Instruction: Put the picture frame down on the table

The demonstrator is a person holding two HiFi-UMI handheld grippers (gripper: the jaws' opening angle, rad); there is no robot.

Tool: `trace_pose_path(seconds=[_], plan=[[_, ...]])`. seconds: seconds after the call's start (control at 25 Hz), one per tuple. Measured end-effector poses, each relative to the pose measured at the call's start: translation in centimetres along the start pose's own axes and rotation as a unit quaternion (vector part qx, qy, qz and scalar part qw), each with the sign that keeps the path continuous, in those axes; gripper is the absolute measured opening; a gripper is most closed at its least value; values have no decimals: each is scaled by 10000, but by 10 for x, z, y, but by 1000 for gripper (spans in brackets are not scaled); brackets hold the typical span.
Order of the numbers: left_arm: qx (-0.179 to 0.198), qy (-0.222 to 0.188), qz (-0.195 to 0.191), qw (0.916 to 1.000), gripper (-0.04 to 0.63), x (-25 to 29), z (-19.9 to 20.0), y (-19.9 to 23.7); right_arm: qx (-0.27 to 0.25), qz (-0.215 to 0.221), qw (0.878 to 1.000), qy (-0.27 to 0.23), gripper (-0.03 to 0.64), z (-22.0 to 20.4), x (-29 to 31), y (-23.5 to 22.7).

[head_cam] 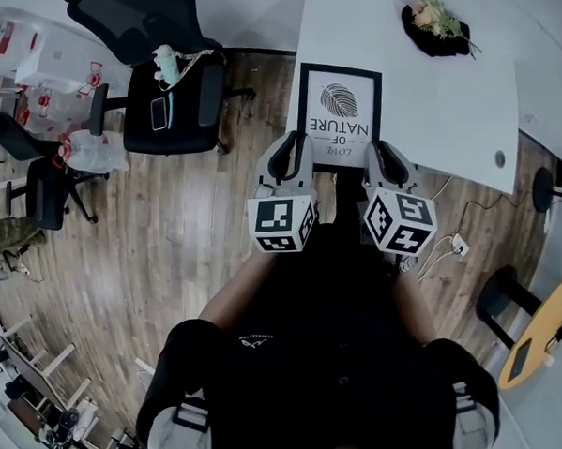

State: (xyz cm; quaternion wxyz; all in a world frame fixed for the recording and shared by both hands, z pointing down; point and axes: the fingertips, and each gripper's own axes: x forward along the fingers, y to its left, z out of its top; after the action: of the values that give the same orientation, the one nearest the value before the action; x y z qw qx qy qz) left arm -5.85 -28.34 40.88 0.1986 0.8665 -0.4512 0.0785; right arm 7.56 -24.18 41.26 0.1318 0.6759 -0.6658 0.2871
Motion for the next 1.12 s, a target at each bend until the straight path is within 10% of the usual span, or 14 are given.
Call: trace_pose_path(seconds=[1.12], plan=[[-598, 712, 936, 9913, 75, 125, -58, 36, -472, 687, 9889, 1229, 71, -6, 154, -61]])
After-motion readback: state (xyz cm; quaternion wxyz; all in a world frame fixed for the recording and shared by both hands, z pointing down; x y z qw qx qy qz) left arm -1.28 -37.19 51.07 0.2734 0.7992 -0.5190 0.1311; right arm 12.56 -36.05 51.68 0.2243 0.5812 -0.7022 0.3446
